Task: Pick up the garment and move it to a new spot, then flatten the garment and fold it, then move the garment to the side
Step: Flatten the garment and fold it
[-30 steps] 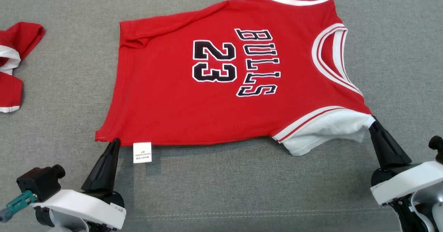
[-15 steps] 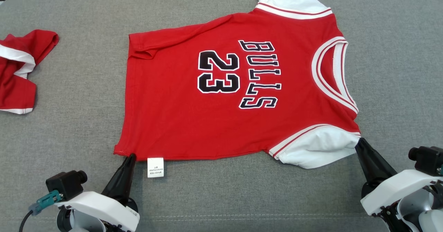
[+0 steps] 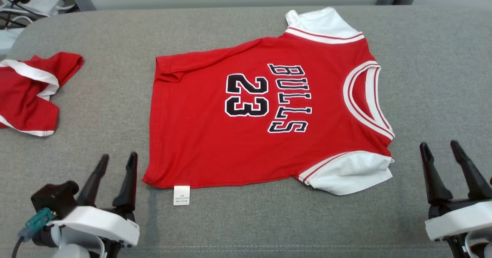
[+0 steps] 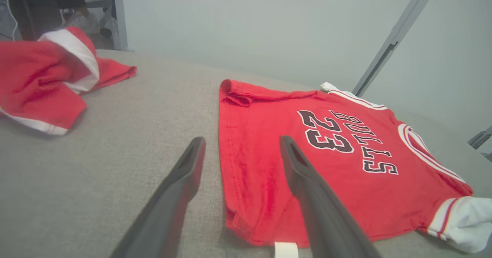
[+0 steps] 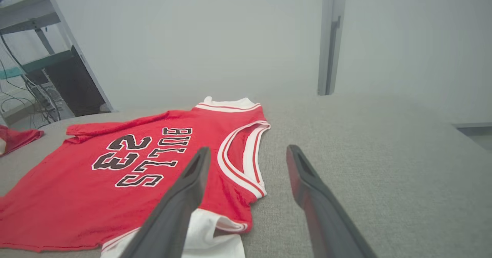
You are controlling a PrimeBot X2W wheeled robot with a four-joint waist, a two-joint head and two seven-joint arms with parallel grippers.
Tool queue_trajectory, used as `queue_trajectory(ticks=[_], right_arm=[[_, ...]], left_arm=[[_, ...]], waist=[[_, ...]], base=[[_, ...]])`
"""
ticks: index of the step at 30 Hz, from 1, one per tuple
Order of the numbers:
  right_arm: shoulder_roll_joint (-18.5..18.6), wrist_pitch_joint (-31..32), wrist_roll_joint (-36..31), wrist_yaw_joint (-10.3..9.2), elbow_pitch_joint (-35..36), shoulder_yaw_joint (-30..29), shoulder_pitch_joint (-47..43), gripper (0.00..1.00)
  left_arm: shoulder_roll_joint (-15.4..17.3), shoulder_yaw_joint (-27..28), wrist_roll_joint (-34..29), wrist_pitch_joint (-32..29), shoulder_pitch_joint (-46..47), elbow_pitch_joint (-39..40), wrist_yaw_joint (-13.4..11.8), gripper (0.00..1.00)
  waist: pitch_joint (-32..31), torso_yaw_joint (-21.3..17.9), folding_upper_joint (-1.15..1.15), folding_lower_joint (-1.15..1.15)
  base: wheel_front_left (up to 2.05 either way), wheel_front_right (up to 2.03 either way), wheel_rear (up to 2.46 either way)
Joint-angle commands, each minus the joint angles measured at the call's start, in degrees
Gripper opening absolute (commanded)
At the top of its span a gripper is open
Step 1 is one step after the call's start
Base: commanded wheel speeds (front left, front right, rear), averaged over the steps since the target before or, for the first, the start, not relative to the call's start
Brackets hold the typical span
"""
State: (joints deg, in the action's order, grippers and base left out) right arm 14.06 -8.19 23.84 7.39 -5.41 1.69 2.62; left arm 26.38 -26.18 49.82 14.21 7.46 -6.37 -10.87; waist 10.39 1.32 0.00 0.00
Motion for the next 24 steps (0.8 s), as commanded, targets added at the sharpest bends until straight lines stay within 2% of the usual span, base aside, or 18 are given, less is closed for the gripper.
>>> queue_trajectory(ticks=[1,5,12,18,24], right_arm=[[0.0,-1.2,-1.6,0.10,2.8,0.5,0.0,1.00],[-2.9,-2.4,-6.7,0.10,6.6,-0.1,0.7,1.00],[-6.5,-1.9,-12.9,0.10,8.3,2.8,1.3,1.00],[-7.8,-3.9,-14.8,0.10,5.7,3.9,-3.1,1.00],[-9.0,-4.6,-15.8,0.10,3.4,2.4,-7.8,1.00]], left_arm=[[1.9,3.0,-1.5,0.6,1.4,2.2,-1.0,1.00],[2.5,4.9,-7.4,0.7,1.5,6.9,-3.3,1.00],[1.8,7.4,-13.7,0.8,-0.6,9.7,-3.8,1.00],[1.0,10.9,-15.6,0.8,-7.0,7.6,-2.2,1.00],[-1.5,16.5,-17.4,0.8,-12.5,6.9,0.8,1.00]], waist=[[-0.9,0.0,0.00,0.00],[-2.7,0.0,0.00,0.00],[-6.4,-0.2,0.00,0.00],[-10.2,-0.4,0.00,0.00],[-12.0,0.0,0.00,0.00]], base=[[0.00,0.00,0.00],[0.00,0.00,0.00],[0.00,0.00,0.00],[0.00,0.00,0.00],[0.00,0.00,0.00]])
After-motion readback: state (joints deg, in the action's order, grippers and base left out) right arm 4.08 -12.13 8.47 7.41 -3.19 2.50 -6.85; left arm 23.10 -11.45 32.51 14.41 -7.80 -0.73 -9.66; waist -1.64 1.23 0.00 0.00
